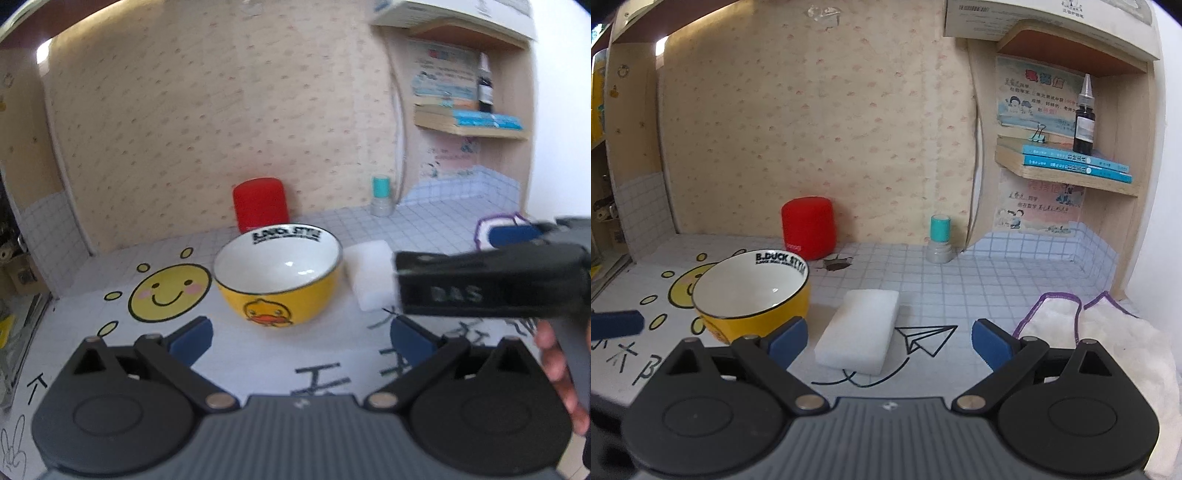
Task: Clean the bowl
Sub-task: 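Grasp the yellow bowl rim with the left gripper while the right gripper grasps the white sponge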
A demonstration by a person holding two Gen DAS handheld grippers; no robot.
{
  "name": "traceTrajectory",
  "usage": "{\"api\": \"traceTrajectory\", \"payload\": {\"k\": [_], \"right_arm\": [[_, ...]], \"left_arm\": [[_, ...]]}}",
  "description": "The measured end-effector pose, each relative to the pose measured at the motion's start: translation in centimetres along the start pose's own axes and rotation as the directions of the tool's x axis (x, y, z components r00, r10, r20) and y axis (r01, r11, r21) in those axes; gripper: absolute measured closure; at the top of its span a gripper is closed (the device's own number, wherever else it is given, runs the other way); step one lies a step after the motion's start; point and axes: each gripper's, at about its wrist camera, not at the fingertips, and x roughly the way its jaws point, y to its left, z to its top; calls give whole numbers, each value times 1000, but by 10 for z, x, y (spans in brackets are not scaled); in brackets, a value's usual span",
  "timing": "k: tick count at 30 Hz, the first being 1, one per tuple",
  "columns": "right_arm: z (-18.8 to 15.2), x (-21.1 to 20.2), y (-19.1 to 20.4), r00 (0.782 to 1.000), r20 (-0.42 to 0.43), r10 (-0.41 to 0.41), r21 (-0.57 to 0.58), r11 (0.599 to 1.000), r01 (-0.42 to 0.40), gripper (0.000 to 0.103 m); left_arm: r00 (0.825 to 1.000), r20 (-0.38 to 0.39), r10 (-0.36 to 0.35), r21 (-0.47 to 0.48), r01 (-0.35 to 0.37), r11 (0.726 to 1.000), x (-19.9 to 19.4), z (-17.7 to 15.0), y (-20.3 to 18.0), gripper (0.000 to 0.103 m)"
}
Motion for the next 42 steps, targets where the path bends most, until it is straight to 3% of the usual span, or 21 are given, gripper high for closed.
{"api": "traceTrajectory", "payload": {"k": [8,12,17,21,27,32,42], "right_arm": [[5,4,-7,999,16,39,61,997,-40,7],[6,8,-8,999,8,34,53,998,-34,7],[3,14,-13,1000,-16,25,49,998,-24,8],[2,18,-13,999,-32,32,40,999,-31,17],[1,26,-9,997,-50,52,29,998,-50,17],[0,36,-5,995,-66,71,24,997,-70,18],[0,61,-2,989,-112,101,42,994,-97,29]], "left_arm": [[1000,20,2,-101,0,995,4,10,29,0],[999,10,43,-98,-41,994,11,14,32,0],[999,-3,33,-129,-33,991,21,18,32,0],[999,-9,30,-116,-31,993,30,22,26,0],[1000,-9,24,-108,-25,994,42,26,22,0],[999,-35,18,-156,-23,987,59,28,33,0],[997,-68,24,-187,-36,982,88,32,47,0]]}}
